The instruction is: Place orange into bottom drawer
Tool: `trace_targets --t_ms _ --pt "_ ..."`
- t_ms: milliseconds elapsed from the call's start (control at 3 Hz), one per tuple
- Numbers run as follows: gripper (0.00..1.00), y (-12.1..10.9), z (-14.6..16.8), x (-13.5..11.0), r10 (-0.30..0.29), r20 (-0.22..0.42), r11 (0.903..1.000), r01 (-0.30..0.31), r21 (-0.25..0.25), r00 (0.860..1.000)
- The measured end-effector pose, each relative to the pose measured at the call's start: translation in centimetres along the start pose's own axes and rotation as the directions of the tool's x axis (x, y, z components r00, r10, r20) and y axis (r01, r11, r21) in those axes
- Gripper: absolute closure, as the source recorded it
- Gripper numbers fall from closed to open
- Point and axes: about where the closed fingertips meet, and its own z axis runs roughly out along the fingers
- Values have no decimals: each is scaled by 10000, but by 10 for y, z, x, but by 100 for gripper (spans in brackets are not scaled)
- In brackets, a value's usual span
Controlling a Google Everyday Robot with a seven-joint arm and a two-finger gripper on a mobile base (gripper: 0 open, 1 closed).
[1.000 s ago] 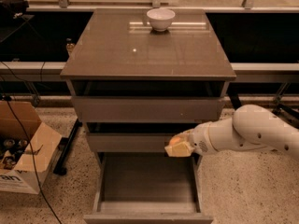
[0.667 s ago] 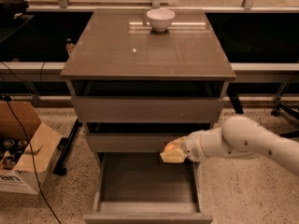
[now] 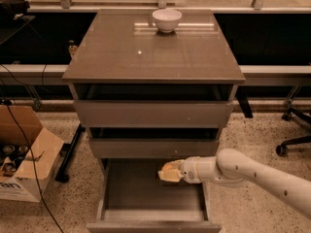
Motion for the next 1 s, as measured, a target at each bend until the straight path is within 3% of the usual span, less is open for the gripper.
trace_targets --t_ms 333,667,1000 --pt "100 -36 40 25 761 798 9964 -728 -440 9939" --pt "100 -43 61 54 1380 887 9890 -1325 -653 9865" --pt "100 -41 63 54 1372 819 9892 -1321 -640 9872"
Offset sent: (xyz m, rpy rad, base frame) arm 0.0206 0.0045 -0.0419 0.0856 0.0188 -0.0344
